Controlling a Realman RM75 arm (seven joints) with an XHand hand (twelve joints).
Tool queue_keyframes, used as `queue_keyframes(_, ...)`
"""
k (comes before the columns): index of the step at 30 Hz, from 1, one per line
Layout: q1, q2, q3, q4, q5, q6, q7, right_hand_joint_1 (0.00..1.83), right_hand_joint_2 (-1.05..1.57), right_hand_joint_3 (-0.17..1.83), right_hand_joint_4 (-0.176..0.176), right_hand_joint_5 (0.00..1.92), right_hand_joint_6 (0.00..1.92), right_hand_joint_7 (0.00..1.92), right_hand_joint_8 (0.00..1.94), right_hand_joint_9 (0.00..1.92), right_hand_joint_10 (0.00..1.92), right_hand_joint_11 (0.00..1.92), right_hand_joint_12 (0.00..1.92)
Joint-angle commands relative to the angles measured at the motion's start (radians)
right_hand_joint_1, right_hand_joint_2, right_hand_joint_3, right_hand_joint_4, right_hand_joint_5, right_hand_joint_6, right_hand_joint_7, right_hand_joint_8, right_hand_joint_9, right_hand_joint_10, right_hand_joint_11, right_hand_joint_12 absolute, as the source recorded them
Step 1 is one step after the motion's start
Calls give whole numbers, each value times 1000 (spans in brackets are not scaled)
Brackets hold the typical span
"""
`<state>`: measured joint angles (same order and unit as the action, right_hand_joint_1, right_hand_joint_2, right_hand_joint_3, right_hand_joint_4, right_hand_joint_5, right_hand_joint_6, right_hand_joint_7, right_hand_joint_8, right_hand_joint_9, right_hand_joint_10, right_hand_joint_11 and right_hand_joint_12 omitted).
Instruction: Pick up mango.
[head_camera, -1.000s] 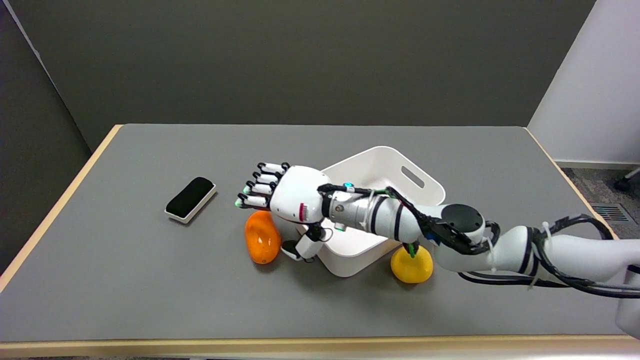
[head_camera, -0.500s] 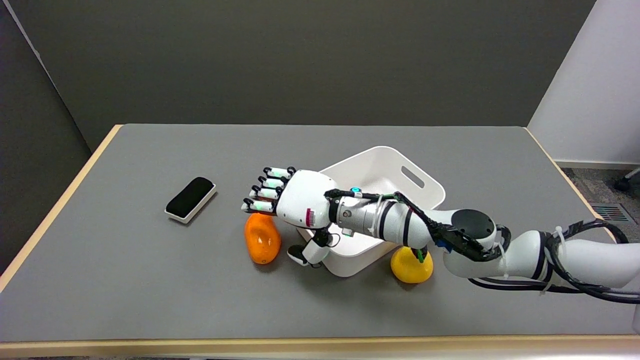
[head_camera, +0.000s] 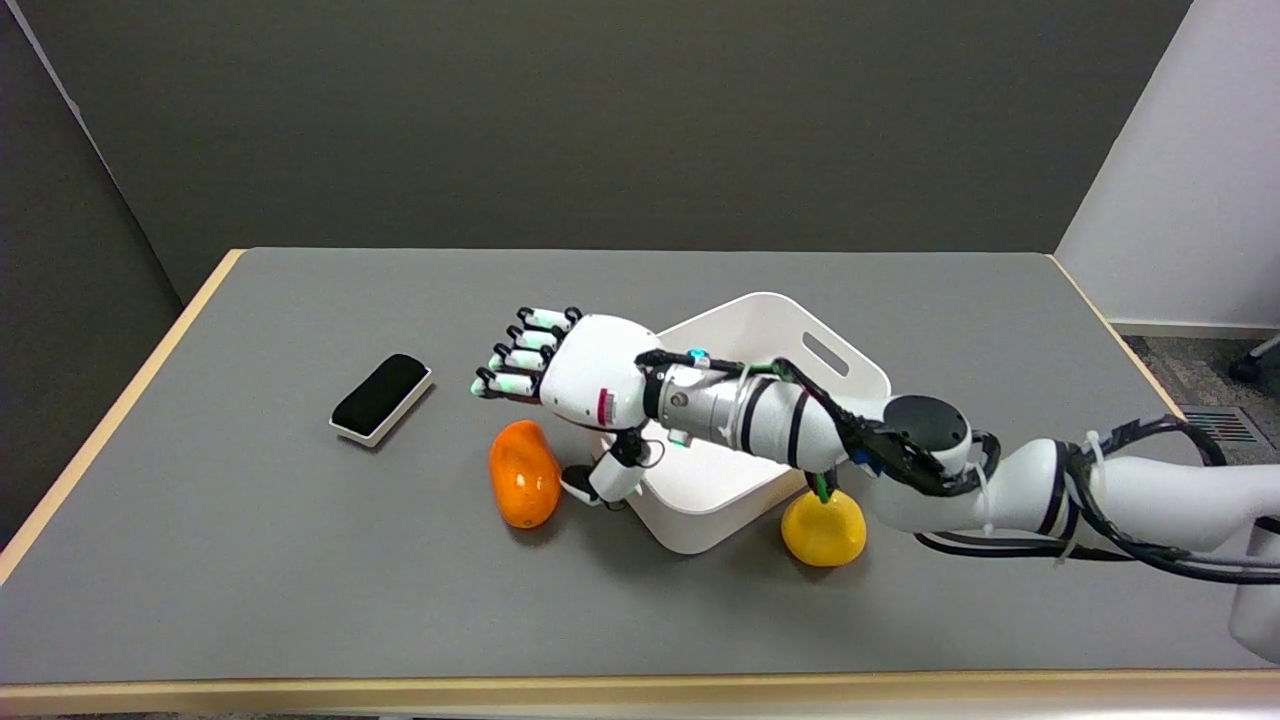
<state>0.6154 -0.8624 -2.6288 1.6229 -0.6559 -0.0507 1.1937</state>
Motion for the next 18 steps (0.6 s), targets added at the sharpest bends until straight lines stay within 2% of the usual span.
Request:
queue_keyframes(1, 175, -43, -17, -144, 334, 84, 121, 646, 573, 950, 51, 164, 388, 241, 296, 171, 646, 54, 1161)
queue_keyframes(8, 261, -15, -17, -134, 393, 86, 230, 625, 576, 947, 52, 167, 391, 266, 314, 206, 678, 103, 1205)
queue_keyframes(18, 413, 21, -15, -96, 783, -7, 214, 625, 595, 919, 49, 188, 386, 300, 321, 238, 719, 149, 1244)
